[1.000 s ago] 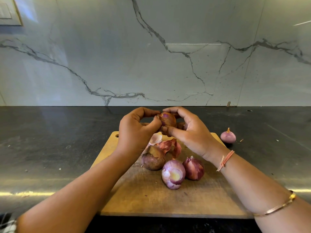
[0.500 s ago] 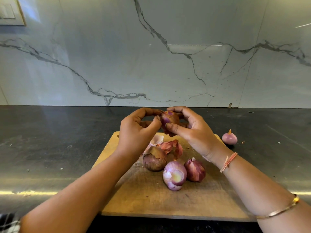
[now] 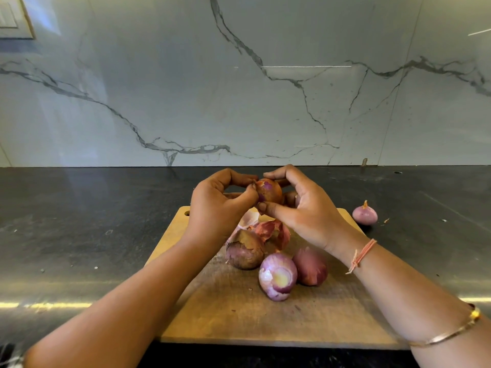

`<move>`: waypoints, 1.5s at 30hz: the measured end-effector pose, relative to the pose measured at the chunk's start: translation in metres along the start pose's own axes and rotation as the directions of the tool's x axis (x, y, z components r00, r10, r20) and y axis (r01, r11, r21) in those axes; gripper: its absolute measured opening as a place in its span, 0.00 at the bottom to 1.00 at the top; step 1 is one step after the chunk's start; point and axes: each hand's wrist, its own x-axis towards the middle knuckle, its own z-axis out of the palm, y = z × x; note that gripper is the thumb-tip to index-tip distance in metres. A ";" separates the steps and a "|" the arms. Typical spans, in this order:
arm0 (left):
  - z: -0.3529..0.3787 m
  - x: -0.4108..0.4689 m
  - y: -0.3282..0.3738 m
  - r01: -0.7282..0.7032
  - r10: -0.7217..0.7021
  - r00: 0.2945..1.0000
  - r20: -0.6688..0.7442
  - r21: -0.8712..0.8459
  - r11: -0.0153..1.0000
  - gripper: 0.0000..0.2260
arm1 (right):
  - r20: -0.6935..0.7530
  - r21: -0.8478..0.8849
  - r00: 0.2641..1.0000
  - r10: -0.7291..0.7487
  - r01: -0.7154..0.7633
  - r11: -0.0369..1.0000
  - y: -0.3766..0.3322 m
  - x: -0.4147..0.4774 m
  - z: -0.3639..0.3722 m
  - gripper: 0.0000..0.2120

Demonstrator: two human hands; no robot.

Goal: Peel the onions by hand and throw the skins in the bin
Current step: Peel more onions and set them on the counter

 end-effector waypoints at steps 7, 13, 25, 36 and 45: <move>-0.002 0.000 -0.001 -0.027 0.029 0.999 -0.024 0.069 0.997 0.06 | 0.008 0.019 1.000 0.008 -0.008 1.000 -0.001 -0.001 0.000 0.17; -0.004 0.002 0.000 -0.030 0.033 0.999 -0.027 0.096 0.995 0.08 | 0.066 0.290 0.992 0.110 -0.125 0.949 -0.002 0.003 -0.003 0.17; -0.004 -0.004 0.006 -0.089 0.086 0.995 0.043 0.088 0.992 0.07 | 0.080 0.378 0.985 0.150 -0.169 0.910 -0.004 0.002 -0.004 0.16; 0.000 0.000 -0.002 -0.113 0.112 0.994 0.015 0.061 0.992 0.08 | 0.057 0.209 0.992 0.115 -0.124 0.970 -0.006 0.001 0.001 0.17; -0.002 0.001 -0.003 -0.172 0.173 0.985 -0.008 0.096 0.980 0.11 | 0.099 0.351 0.984 0.146 -0.172 0.921 -0.004 0.002 0.001 0.17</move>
